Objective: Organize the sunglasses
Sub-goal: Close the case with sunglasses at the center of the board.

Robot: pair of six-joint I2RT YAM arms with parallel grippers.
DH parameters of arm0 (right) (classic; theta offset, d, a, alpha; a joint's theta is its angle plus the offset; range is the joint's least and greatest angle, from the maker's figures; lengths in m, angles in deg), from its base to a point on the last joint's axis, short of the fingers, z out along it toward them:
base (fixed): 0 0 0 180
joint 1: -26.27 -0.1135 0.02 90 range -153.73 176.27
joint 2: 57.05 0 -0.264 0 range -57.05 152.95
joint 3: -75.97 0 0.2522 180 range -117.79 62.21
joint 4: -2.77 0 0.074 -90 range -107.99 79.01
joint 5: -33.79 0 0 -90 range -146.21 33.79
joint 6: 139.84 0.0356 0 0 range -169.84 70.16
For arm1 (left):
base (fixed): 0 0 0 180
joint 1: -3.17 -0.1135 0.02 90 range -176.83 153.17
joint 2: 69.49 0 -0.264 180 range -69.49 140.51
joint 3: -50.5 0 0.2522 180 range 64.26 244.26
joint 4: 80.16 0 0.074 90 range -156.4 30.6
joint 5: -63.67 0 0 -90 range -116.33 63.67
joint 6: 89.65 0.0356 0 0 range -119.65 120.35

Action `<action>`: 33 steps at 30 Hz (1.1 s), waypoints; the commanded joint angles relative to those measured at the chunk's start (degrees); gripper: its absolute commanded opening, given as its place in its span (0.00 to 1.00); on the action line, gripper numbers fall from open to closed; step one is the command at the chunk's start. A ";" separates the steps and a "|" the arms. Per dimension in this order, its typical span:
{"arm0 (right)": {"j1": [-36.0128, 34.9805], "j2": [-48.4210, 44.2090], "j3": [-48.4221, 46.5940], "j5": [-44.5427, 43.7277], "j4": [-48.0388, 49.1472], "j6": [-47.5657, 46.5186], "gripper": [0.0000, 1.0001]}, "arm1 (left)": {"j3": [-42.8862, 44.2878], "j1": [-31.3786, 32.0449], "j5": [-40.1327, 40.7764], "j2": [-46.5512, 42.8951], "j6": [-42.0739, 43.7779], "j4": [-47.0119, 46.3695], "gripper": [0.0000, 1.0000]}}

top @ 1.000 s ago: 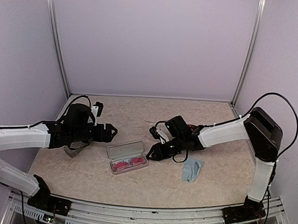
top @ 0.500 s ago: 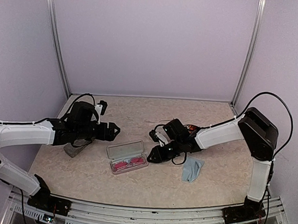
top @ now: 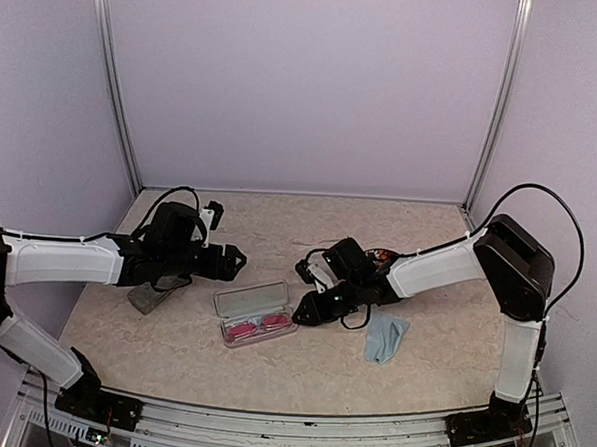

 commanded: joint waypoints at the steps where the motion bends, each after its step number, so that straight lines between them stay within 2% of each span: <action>1: -1.00 1.45 -1.82 -1.21 -1.39 0.08 0.24 | 2.40 -0.44 -2.46 3.60 1.88 -1.66 0.89; 8: -1.24 1.17 -2.04 -2.41 -2.17 0.14 0.20 | 2.41 -0.37 -9.08 6.26 1.87 -3.30 0.79; 20: -1.50 1.83 -3.83 -3.82 -3.81 -0.23 0.13 | 1.34 -0.25 -19.13 9.56 1.77 -5.30 0.52; 24: -1.58 2.05 -3.97 -3.88 -3.88 -0.22 0.12 | -0.22 -0.26 -19.98 8.86 0.50 -6.83 0.45; 33: -1.72 2.37 -4.05 -4.09 -3.74 -0.01 0.11 | -2.12 0.58 -19.99 8.87 -0.51 -8.40 0.35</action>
